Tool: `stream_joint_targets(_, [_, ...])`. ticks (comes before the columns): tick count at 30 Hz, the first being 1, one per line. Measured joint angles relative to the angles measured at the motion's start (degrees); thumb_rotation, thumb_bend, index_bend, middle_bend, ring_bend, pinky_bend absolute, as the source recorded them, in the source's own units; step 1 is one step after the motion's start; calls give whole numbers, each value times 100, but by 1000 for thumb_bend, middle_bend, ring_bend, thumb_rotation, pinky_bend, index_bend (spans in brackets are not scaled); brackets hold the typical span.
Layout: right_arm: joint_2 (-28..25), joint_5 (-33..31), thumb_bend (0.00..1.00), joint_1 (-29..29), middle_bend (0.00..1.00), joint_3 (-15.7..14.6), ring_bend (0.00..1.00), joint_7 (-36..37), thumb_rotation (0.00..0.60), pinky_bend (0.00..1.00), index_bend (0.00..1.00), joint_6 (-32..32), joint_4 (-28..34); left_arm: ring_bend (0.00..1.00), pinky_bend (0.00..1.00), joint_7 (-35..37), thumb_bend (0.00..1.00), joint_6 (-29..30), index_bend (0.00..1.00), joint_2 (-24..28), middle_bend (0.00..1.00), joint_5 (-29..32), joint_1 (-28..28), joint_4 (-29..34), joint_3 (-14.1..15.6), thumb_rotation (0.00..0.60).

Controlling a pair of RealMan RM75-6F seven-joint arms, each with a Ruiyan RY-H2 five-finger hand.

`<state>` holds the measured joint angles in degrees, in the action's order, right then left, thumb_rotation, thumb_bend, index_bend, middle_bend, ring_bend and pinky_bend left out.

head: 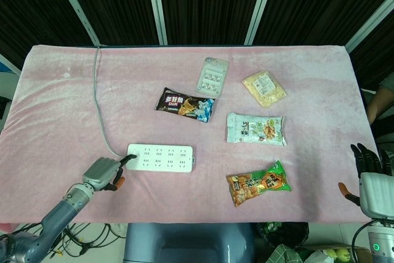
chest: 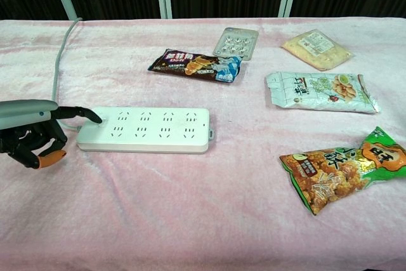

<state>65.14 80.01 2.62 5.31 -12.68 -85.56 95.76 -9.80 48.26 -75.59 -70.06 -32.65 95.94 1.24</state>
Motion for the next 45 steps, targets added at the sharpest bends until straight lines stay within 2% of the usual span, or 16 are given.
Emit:
stream_joint_targets(14, [-8,-13,126,1,75,1,125,15,600,39,115,9,9,807,818,-129,511,-211,211,-82,747,234,-84,-151,58,600])
stream_joint_targets(19, [-7,-15,127,3,75,-1,125,4,600,40,115,15,10,800,817,-353,509,-215,195,-73,740,354,-120,-134,89,600])
stream_joint_targets(23, [-2,-17,126,4,75,0,125,-3,600,40,115,13,12,739,785,-442,479,93,180,-51,687,254,-67,-1,63,600])
stream_joint_targets(26, [2,-22,126,6,75,-1,125,-6,600,40,115,22,15,598,684,-445,404,598,170,-14,592,-41,49,170,9,600])
stream_joint_targets(28, [4,-21,126,9,75,-4,125,-11,600,40,115,25,14,409,514,-433,329,1142,163,26,456,-384,178,311,-48,600])
stream_joint_targets(29, [5,-21,127,10,75,-4,125,-13,600,40,115,27,13,364,465,-429,313,1368,162,46,424,-527,234,366,-69,600])
stream_joint_targets(32, [8,-27,127,12,75,1,125,-14,600,40,115,27,17,163,223,-414,240,2061,158,140,288,-947,427,556,-131,600])
stream_joint_targets(34, [9,-33,126,10,75,3,125,-13,600,40,115,25,18,73,114,-393,197,2566,156,283,221,-1235,618,749,-160,600])
stream_joint_targets(37, [7,-35,126,5,75,5,125,-9,600,40,115,16,22,4,14,-388,147,3109,154,603,141,-1529,973,1045,-146,600])
stream_joint_targets(41, [5,-16,126,-1,75,3,125,-9,600,39,115,-7,27,0,0,-528,133,3636,153,1025,107,-1539,1499,1268,22,600])
stream_joint_targets(45, [13,81,127,-2,75,-13,125,-27,600,40,115,-53,-4,0,0,-413,132,4251,153,1172,101,-1543,2041,1183,162,600])
